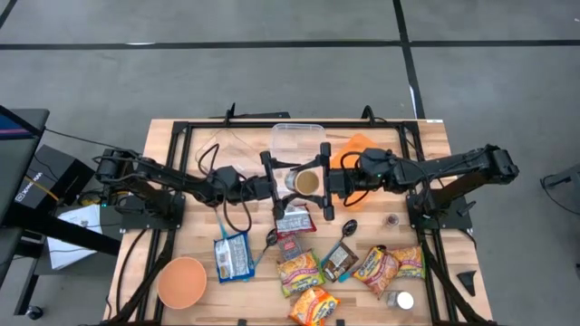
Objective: Pick & Place Food Item
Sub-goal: Put the golden seasoning bottle into the transparent bin
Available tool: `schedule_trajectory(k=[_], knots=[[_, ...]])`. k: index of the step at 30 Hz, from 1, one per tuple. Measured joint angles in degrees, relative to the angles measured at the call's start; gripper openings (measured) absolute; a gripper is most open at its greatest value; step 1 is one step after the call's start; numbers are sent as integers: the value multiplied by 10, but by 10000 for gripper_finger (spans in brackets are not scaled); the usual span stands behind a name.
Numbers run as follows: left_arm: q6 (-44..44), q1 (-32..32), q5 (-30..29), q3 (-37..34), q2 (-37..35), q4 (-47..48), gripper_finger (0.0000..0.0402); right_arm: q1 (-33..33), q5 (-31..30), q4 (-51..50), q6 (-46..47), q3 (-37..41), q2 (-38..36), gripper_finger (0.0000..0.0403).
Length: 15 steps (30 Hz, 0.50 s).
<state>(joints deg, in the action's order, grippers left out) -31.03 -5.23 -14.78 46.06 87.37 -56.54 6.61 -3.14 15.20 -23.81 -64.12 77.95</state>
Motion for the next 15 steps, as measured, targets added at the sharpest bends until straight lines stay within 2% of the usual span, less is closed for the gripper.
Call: schedule_trajectory(k=[4, 15], knots=[[1, 0, 1, 0, 0, 1, 271, 0, -1, -2, 0, 0, 0, 271], [3, -1, -18, -1, 0, 5, 270, 0, 0, -11, -2, 0, 0, 280]])
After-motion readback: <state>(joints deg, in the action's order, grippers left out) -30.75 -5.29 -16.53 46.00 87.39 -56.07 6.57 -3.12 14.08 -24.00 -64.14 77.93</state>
